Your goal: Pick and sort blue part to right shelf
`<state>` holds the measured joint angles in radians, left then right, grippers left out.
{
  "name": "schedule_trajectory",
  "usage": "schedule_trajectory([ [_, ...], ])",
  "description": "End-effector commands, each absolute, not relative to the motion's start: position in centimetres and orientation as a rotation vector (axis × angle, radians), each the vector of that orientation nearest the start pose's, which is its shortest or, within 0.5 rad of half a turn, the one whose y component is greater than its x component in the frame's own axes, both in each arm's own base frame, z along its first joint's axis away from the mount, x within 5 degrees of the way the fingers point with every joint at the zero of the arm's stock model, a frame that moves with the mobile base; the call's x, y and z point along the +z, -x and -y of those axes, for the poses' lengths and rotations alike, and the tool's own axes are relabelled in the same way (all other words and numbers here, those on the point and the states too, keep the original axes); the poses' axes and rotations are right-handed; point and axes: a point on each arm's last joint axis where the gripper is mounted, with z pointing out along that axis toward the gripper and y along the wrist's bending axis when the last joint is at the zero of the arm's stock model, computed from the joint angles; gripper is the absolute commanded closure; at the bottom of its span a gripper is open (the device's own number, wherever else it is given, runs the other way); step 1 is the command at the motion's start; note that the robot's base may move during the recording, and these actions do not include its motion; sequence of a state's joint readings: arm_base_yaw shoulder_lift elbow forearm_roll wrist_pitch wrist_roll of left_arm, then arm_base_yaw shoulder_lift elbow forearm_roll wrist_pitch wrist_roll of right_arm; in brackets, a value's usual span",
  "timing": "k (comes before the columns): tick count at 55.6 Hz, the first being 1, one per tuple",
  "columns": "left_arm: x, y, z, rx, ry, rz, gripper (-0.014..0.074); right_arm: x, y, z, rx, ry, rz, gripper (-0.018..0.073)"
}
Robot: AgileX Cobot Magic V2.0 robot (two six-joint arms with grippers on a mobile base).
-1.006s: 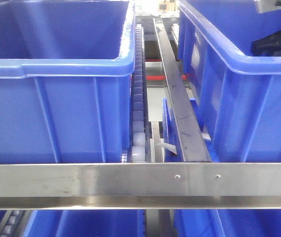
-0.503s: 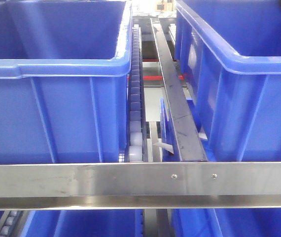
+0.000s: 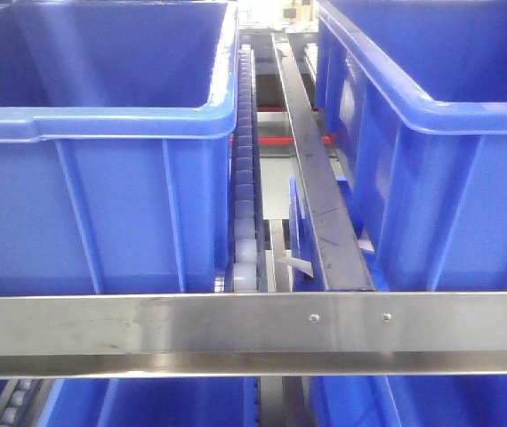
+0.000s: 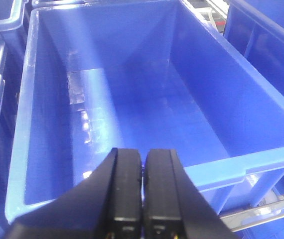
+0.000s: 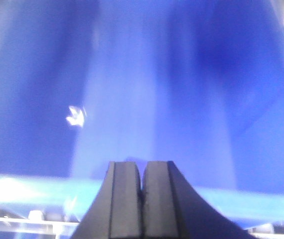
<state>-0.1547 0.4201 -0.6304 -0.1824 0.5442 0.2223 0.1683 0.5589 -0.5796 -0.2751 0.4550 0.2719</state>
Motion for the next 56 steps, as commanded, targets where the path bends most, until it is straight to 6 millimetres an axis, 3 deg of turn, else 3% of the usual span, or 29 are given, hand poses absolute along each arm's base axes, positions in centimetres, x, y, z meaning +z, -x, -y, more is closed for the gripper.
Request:
schedule_trajectory([
  [1,36.2,-7.7,2.0,-0.160,-0.235,-1.692,0.0472,33.5,-9.4,-0.6,0.022,0.083,-1.708,0.0510],
  [9,36.2,-7.7,2.0,-0.160,-0.235,-1.692,0.0472,32.3,-6.6,-0.3,0.040,0.081,-1.585,0.0510],
  [19,36.2,-7.7,2.0,-0.160,-0.235,-1.692,0.0472,31.8,-4.4,0.0,0.050,0.077,-1.472,0.0510],
  [56,36.3,-7.8,1.9,-0.135,-0.244,-1.685,0.0472,31.9,-4.3,0.0,0.053,0.078,-1.456,0.0510],
])
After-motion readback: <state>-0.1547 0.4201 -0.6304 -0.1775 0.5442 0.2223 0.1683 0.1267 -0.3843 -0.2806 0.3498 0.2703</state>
